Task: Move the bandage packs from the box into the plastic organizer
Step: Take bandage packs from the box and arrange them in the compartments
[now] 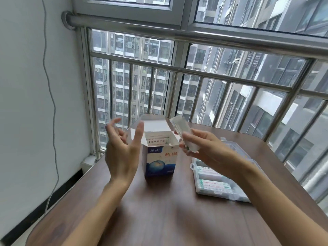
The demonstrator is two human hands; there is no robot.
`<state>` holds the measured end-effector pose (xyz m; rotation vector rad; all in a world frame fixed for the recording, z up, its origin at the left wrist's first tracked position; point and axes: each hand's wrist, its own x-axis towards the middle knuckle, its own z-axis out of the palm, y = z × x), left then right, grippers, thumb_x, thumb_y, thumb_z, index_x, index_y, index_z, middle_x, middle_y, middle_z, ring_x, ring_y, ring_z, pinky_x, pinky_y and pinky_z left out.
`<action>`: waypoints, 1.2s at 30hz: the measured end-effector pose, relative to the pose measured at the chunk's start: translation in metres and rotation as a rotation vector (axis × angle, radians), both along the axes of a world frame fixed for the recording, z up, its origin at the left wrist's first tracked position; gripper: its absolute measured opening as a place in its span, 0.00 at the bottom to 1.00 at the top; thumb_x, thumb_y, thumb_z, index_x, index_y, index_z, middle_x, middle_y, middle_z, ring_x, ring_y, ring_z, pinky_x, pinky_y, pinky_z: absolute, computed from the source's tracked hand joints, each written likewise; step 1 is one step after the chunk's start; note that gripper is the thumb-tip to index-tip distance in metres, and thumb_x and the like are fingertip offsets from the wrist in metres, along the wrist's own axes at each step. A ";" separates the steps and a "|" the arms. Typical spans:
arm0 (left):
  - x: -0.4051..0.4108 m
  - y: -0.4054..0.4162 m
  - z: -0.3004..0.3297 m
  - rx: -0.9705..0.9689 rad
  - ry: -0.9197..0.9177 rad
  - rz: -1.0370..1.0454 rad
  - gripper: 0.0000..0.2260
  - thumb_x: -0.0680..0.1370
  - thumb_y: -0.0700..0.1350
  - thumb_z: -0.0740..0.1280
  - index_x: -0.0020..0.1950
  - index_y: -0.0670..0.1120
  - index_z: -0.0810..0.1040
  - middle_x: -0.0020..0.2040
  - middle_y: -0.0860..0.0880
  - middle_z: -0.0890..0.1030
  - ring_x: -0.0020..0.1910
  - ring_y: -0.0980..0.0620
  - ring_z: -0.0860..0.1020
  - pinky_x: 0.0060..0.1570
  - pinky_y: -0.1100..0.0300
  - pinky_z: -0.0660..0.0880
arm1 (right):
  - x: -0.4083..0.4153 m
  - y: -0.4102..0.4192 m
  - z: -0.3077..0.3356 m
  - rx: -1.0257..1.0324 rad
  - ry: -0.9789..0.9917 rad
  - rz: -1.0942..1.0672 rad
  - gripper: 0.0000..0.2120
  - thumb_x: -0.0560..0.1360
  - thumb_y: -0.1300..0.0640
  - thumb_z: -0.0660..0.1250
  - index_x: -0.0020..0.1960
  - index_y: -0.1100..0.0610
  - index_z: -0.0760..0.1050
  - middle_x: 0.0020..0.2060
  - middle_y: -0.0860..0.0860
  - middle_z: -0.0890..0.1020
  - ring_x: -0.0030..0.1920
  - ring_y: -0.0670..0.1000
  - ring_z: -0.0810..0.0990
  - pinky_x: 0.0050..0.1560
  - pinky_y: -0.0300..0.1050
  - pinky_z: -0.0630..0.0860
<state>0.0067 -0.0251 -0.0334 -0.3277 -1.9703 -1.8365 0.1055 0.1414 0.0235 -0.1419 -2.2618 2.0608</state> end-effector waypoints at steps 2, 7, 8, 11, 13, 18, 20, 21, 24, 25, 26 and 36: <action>0.015 0.004 0.013 0.020 0.194 -0.061 0.17 0.73 0.65 0.60 0.52 0.54 0.70 0.31 0.51 0.71 0.28 0.55 0.70 0.28 0.63 0.68 | 0.013 0.009 -0.011 -0.047 0.014 0.019 0.17 0.74 0.53 0.67 0.60 0.59 0.74 0.38 0.48 0.82 0.40 0.44 0.77 0.51 0.40 0.73; 0.041 0.041 0.026 -0.334 -0.087 -0.603 0.10 0.75 0.57 0.67 0.53 0.54 0.79 0.34 0.55 0.77 0.29 0.61 0.74 0.32 0.64 0.72 | 0.041 0.023 -0.028 -0.080 0.046 -0.050 0.14 0.74 0.52 0.65 0.55 0.59 0.74 0.35 0.50 0.82 0.34 0.45 0.75 0.38 0.34 0.74; 0.046 0.051 0.025 -0.340 -0.159 -0.720 0.08 0.76 0.53 0.68 0.53 0.53 0.80 0.36 0.54 0.78 0.28 0.63 0.74 0.29 0.68 0.69 | 0.047 0.027 -0.029 -0.090 0.046 -0.089 0.14 0.72 0.52 0.64 0.54 0.59 0.75 0.35 0.51 0.82 0.32 0.45 0.76 0.35 0.34 0.73; 0.056 0.070 0.022 -0.255 -0.241 -0.864 0.03 0.77 0.46 0.69 0.47 0.54 0.82 0.40 0.54 0.83 0.34 0.66 0.78 0.27 0.71 0.69 | 0.057 0.038 -0.035 -0.086 0.042 -0.231 0.14 0.71 0.52 0.65 0.51 0.60 0.76 0.35 0.52 0.83 0.29 0.45 0.78 0.30 0.33 0.71; 0.062 0.083 0.019 -0.177 -0.275 -0.878 0.04 0.75 0.43 0.70 0.45 0.53 0.83 0.40 0.54 0.85 0.38 0.65 0.80 0.29 0.71 0.71 | 0.063 0.046 -0.039 -0.069 0.060 -0.347 0.13 0.70 0.51 0.67 0.48 0.59 0.78 0.34 0.52 0.84 0.28 0.46 0.79 0.29 0.32 0.72; 0.068 0.096 0.011 -0.098 -0.325 -0.850 0.02 0.74 0.46 0.72 0.44 0.49 0.84 0.39 0.52 0.85 0.38 0.62 0.81 0.31 0.71 0.71 | 0.073 0.058 -0.046 0.021 0.085 -0.457 0.10 0.73 0.51 0.67 0.48 0.55 0.82 0.39 0.49 0.85 0.36 0.44 0.82 0.35 0.32 0.74; 0.068 0.096 0.007 -0.102 -0.333 -0.848 0.03 0.74 0.46 0.72 0.45 0.48 0.84 0.39 0.51 0.85 0.37 0.61 0.82 0.31 0.70 0.73 | 0.075 0.059 -0.047 0.040 0.085 -0.457 0.09 0.75 0.52 0.67 0.48 0.55 0.83 0.40 0.50 0.86 0.37 0.43 0.81 0.35 0.32 0.74; 0.068 0.096 0.005 -0.093 -0.345 -0.851 0.04 0.74 0.46 0.71 0.45 0.47 0.84 0.39 0.51 0.86 0.38 0.60 0.82 0.32 0.70 0.73 | 0.075 0.059 -0.048 0.052 0.094 -0.476 0.09 0.75 0.52 0.67 0.48 0.55 0.83 0.39 0.50 0.86 0.37 0.43 0.81 0.35 0.32 0.74; 0.071 0.096 0.002 -0.014 -0.445 -0.904 0.06 0.77 0.46 0.67 0.49 0.47 0.83 0.42 0.49 0.86 0.41 0.55 0.84 0.33 0.68 0.76 | 0.075 0.060 -0.052 0.041 0.153 -0.591 0.06 0.74 0.53 0.69 0.46 0.54 0.83 0.37 0.48 0.86 0.37 0.42 0.81 0.35 0.32 0.75; 0.071 0.096 0.002 0.006 -0.485 -0.927 0.07 0.78 0.46 0.65 0.50 0.46 0.82 0.43 0.48 0.86 0.43 0.54 0.84 0.33 0.67 0.76 | 0.076 0.060 -0.052 0.028 0.188 -0.620 0.05 0.73 0.54 0.69 0.46 0.54 0.83 0.37 0.48 0.86 0.37 0.42 0.81 0.36 0.32 0.75; 0.071 0.095 0.002 0.016 -0.514 -0.946 0.08 0.79 0.46 0.64 0.51 0.46 0.82 0.44 0.47 0.86 0.44 0.53 0.84 0.34 0.67 0.77 | 0.077 0.060 -0.051 0.019 0.226 -0.638 0.04 0.73 0.56 0.70 0.46 0.54 0.83 0.37 0.48 0.86 0.37 0.42 0.82 0.37 0.32 0.75; 0.073 0.092 -0.001 -0.056 -0.511 -1.022 0.07 0.79 0.42 0.64 0.52 0.44 0.81 0.45 0.47 0.86 0.44 0.52 0.84 0.36 0.65 0.78 | 0.083 0.060 -0.055 0.529 0.491 -0.733 0.04 0.71 0.54 0.72 0.45 0.51 0.84 0.39 0.43 0.85 0.43 0.40 0.82 0.46 0.33 0.74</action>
